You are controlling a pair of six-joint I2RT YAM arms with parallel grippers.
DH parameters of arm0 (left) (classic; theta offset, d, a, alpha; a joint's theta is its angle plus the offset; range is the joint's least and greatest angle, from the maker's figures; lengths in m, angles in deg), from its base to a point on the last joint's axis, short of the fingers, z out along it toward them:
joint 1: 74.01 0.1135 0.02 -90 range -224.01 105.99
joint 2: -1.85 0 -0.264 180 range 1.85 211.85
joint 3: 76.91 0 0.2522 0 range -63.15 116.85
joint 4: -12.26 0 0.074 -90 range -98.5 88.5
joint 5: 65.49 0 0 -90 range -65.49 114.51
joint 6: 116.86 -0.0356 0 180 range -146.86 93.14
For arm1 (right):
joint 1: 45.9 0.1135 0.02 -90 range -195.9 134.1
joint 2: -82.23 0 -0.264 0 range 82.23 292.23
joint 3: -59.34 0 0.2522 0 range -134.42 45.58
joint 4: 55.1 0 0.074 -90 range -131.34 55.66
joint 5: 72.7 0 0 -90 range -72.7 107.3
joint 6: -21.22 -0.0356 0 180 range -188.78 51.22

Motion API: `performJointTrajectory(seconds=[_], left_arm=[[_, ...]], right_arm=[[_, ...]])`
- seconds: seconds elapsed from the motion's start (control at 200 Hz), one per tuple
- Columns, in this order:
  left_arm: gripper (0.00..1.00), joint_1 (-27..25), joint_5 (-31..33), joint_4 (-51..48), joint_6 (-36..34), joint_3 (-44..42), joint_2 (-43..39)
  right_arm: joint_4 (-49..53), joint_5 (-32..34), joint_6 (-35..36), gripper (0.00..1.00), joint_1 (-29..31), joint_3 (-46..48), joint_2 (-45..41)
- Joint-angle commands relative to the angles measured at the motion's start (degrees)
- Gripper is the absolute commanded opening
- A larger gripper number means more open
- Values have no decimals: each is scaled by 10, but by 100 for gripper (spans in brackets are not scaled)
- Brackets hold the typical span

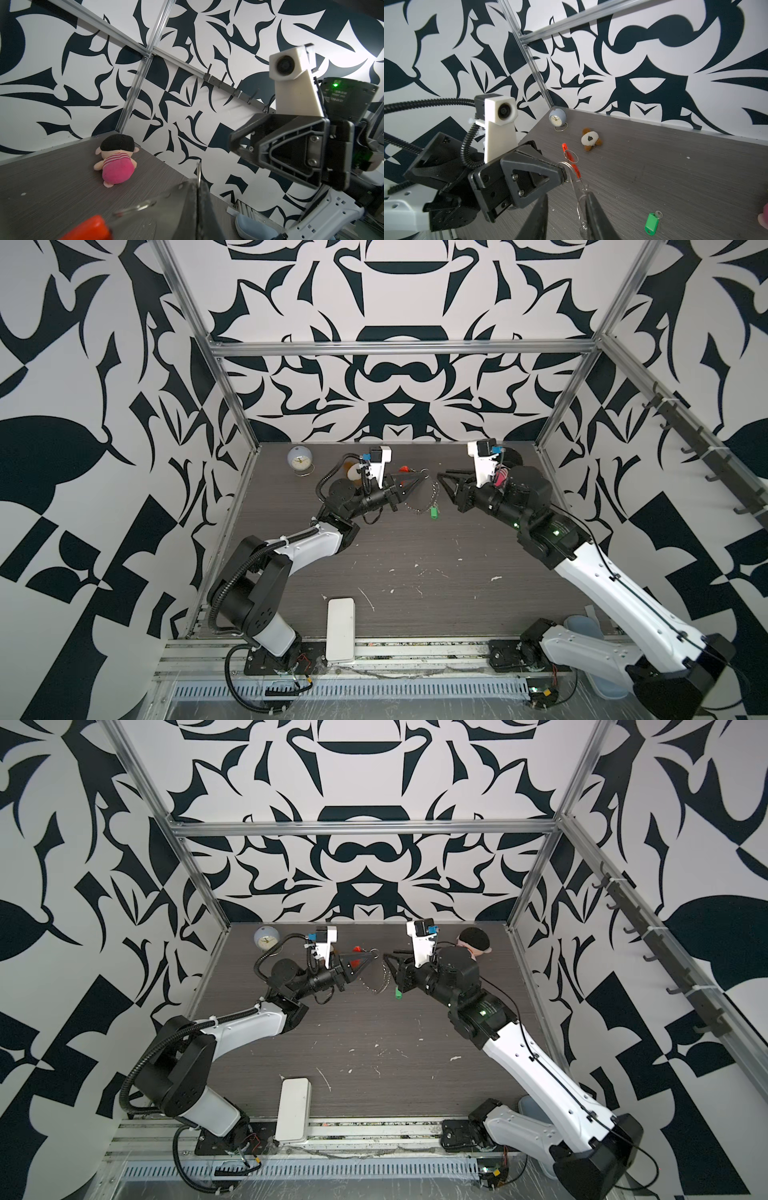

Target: Put the keys on the keyring

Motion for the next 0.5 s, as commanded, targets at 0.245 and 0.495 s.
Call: performJointTrajectory(seconds=[0.245, 0.495], left_arm=[[0, -1, 18, 7, -14, 14, -25], [0, -1, 40, -10, -19, 21, -24]], right_arm=[[-18, -72, 13, 48, 2, -12, 40], [-52, -91, 8, 26, 2, 22, 29]])
